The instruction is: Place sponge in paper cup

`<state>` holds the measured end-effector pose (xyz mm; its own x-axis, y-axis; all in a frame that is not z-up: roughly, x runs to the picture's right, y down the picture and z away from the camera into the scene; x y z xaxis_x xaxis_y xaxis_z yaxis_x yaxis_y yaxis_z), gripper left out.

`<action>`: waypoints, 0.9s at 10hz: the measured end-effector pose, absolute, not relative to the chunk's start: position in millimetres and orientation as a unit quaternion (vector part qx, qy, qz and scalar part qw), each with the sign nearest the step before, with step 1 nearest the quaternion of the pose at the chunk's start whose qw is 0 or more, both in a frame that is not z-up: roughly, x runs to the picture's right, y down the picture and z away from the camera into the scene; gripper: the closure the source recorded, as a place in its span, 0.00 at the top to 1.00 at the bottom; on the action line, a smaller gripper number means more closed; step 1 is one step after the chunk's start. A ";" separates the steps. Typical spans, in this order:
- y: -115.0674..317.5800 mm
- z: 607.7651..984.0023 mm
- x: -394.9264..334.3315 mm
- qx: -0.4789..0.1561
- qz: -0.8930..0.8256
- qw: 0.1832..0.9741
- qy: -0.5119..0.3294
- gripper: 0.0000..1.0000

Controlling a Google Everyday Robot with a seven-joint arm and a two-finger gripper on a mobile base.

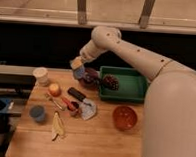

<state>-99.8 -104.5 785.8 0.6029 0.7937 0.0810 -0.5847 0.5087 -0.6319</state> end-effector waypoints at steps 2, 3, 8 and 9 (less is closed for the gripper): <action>-113.6 789.4 -126.8 -0.284 0.384 0.854 -0.206 0.00; -117.2 791.2 -135.4 -0.286 0.376 0.855 -0.214 0.00; -131.7 795.9 -190.3 -0.304 0.330 0.859 -0.249 0.00; -132.7 796.1 -202.4 -0.308 0.318 0.859 -0.255 0.00</action>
<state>-202.4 -132.7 796.1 0.6676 0.7040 0.2423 -0.3893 0.6075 -0.6924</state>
